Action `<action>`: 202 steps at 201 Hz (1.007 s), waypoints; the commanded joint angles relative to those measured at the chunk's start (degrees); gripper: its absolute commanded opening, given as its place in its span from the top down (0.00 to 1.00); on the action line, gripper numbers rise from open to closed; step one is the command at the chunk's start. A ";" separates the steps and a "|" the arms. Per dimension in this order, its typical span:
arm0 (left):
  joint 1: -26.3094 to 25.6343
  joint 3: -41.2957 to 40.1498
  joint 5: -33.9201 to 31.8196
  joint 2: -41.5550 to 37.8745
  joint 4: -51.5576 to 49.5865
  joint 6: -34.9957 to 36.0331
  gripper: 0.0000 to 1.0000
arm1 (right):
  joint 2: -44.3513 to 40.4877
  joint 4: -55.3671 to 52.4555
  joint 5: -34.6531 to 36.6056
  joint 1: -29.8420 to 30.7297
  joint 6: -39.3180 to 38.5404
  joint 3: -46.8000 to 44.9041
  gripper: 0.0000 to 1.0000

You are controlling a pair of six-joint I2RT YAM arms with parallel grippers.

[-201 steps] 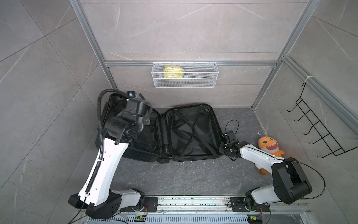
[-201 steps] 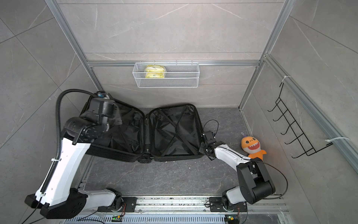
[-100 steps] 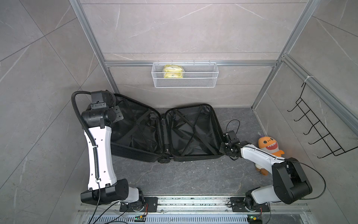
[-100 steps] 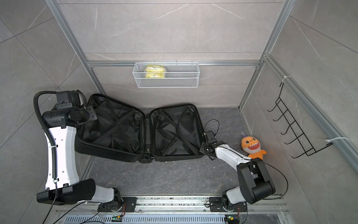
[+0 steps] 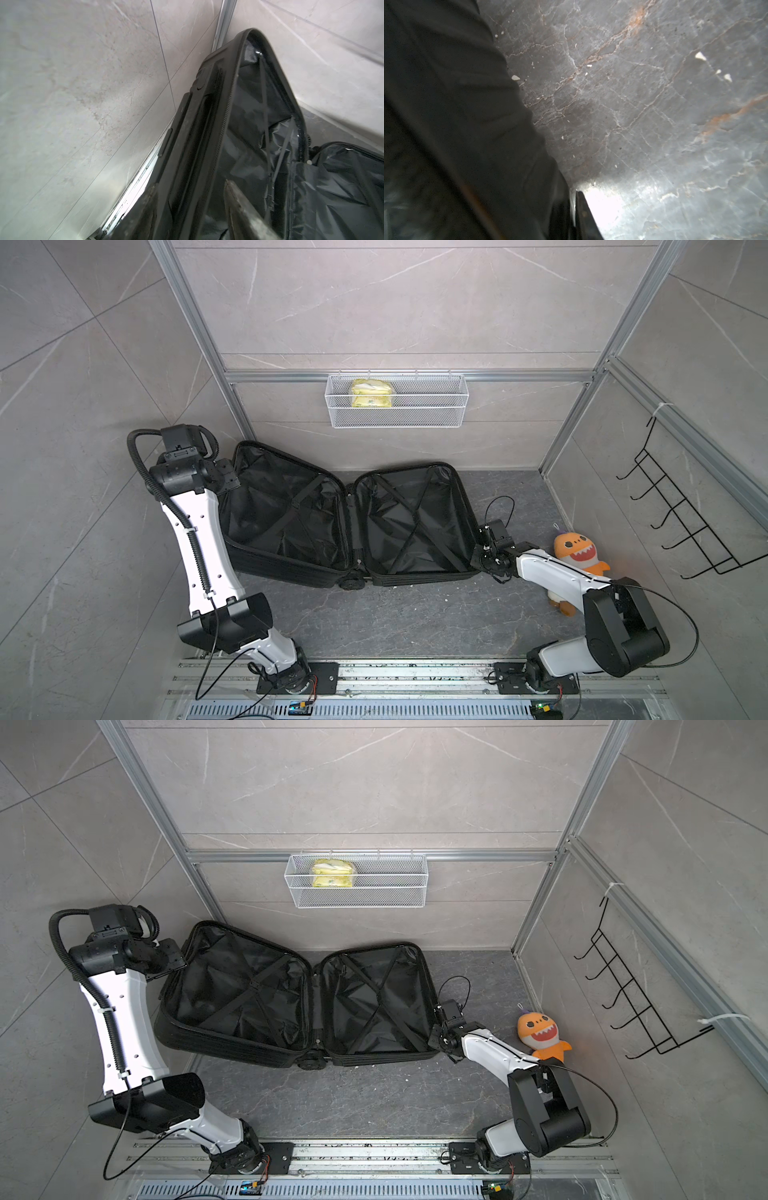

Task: Close the suitcase zippers
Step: Close the suitcase at the center of the board.

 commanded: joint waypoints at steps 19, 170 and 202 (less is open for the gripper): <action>0.41 2.08 5.94 3.41 -2.48 3.42 0.46 | 2.45 -6.57 -0.95 -1.31 -0.81 -2.11 1.00; -4.46 2.57 7.67 -6.14 -1.67 -1.97 1.00 | 2.89 -5.26 -3.57 -1.08 -1.64 -2.89 1.00; -12.16 2.55 4.79 -9.88 -1.63 -4.21 1.00 | 3.09 -5.35 -4.01 -0.70 -2.21 -2.63 1.00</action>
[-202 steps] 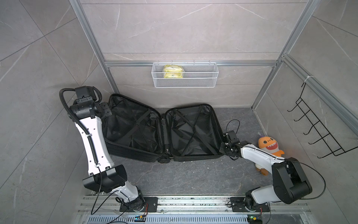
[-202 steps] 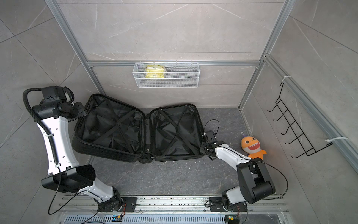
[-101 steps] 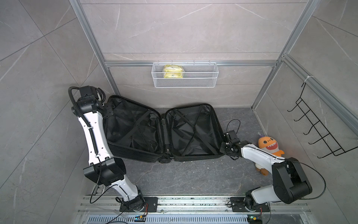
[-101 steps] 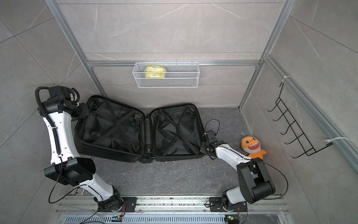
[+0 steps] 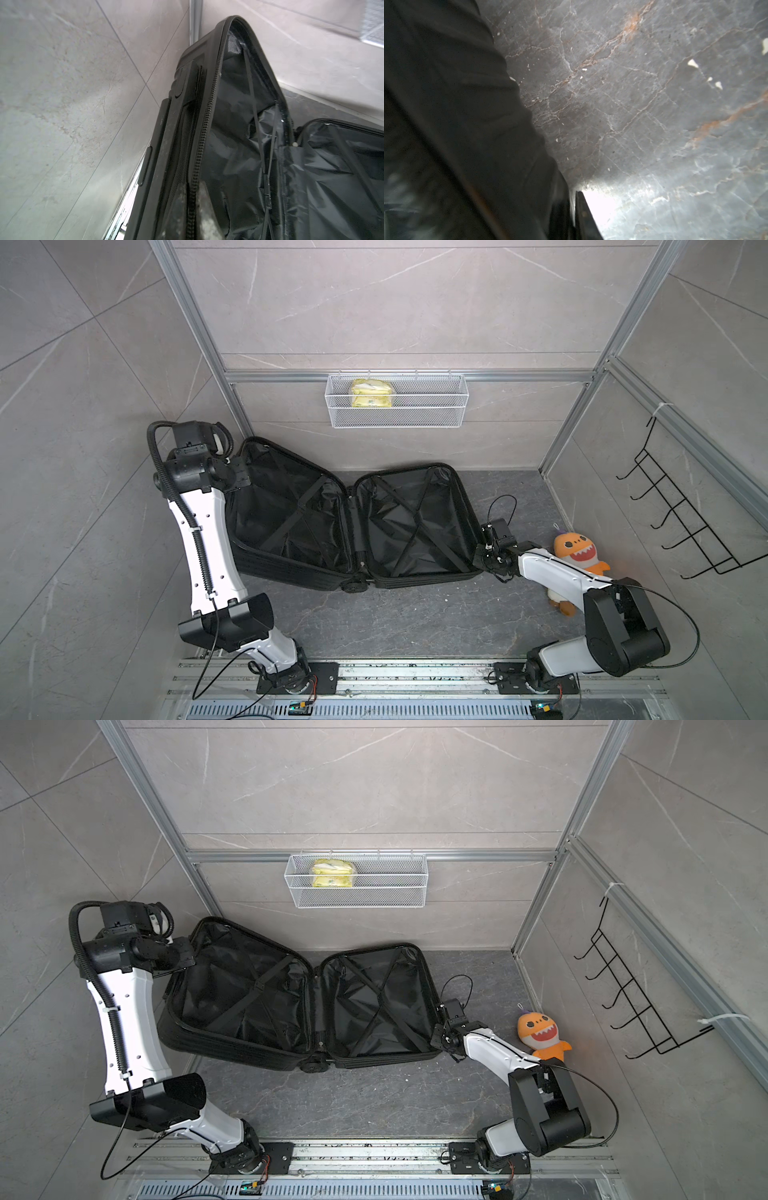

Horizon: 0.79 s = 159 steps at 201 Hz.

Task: Close the suitcase zippers
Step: Close the suitcase at the center of the board.

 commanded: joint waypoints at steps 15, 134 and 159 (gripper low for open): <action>-9.91 1.76 1.28 -8.18 -0.13 -8.00 1.00 | 3.20 -4.86 -3.42 1.00 0.16 -2.55 1.00; -38.27 9.92 -11.96 -4.07 2.05 -18.16 1.00 | 5.38 -4.76 -3.76 7.32 1.66 -0.43 1.00; -44.08 9.43 -13.35 -2.51 5.13 -20.34 1.00 | 5.62 -4.49 -3.89 7.42 1.62 -0.43 1.00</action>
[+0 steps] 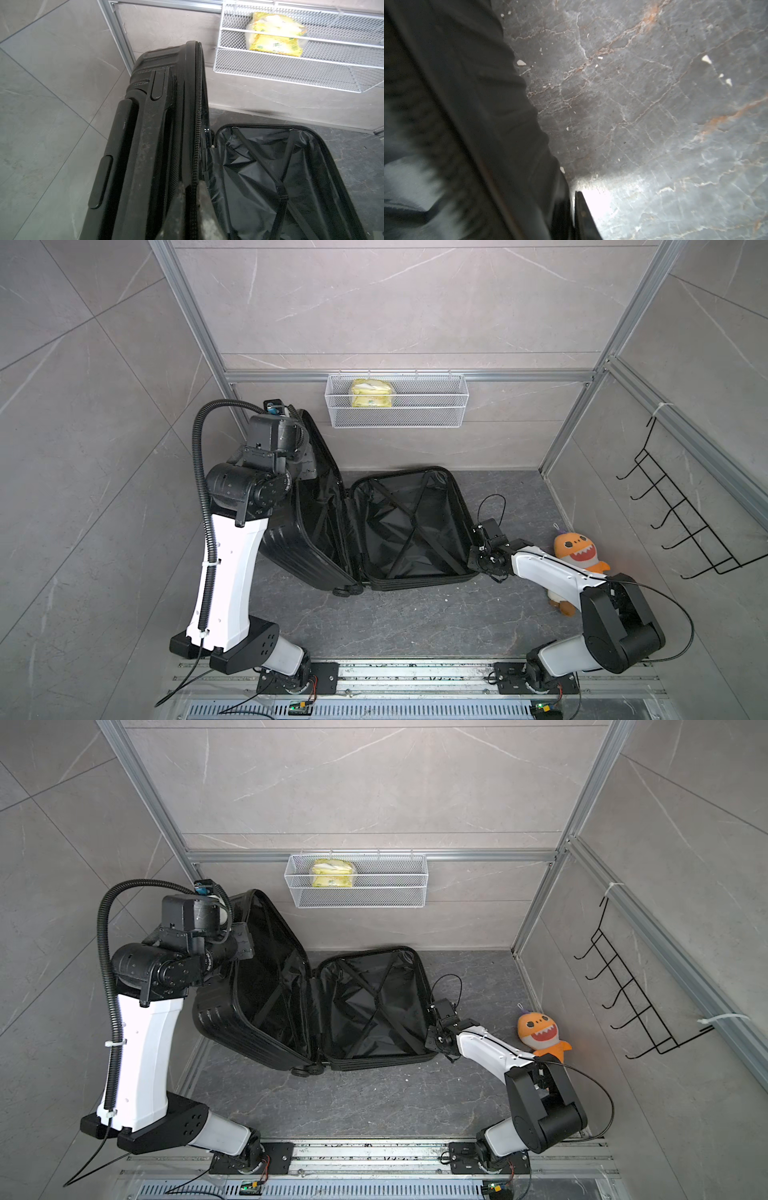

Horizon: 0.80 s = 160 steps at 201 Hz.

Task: Close the suitcase zippers
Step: Close the suitcase at the center of the board.

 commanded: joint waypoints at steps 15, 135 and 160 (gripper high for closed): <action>-9.63 0.89 5.35 2.66 6.91 -6.74 1.00 | 4.00 -1.04 -6.68 2.96 1.36 -2.92 1.00; -18.47 -8.01 6.00 8.86 12.62 -9.94 1.00 | 1.51 -2.20 -4.21 2.92 1.44 -3.72 1.00; -19.46 -8.78 9.01 10.50 15.47 -10.29 1.00 | 0.19 -3.13 -3.35 2.78 1.61 -3.59 1.00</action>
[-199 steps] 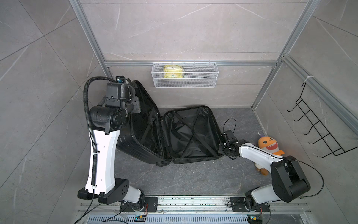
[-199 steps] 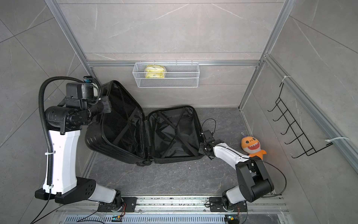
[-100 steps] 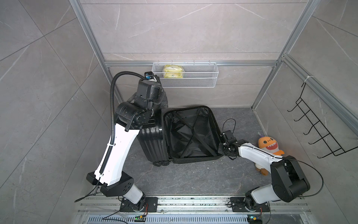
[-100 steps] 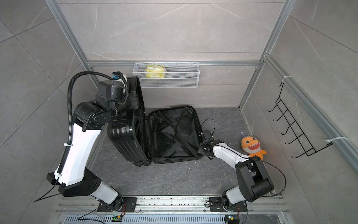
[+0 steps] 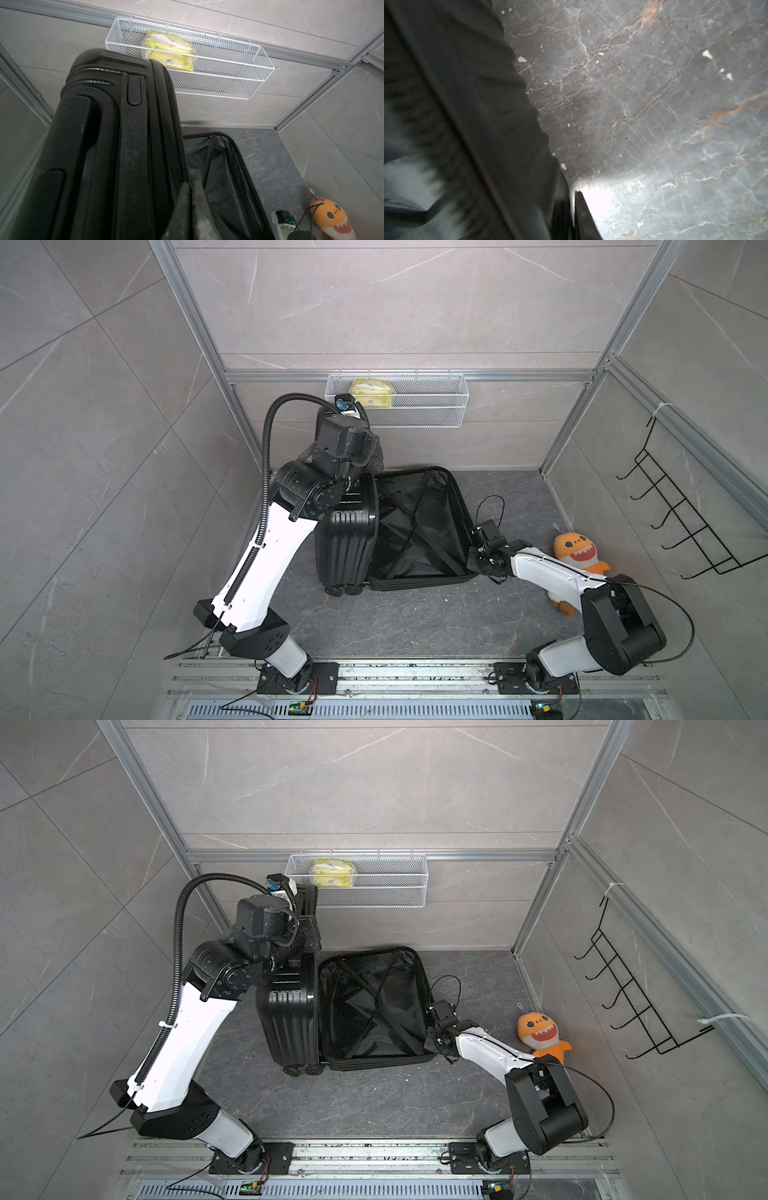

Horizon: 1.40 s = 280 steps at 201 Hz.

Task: Close the suitcase zippers
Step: Close the suitcase at the center of the board.

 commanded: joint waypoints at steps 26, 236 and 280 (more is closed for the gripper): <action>-2.59 -4.00 13.43 8.31 0.45 -4.32 1.00 | -0.65 -3.54 -3.67 1.30 0.92 -3.43 1.00; -10.29 8.95 33.14 23.64 11.91 -7.37 0.33 | -19.78 -12.16 2.39 -8.10 1.43 -4.04 0.43; -10.26 5.72 23.86 14.72 5.40 0.48 0.24 | -22.70 -19.06 12.96 -9.16 2.79 -0.62 0.42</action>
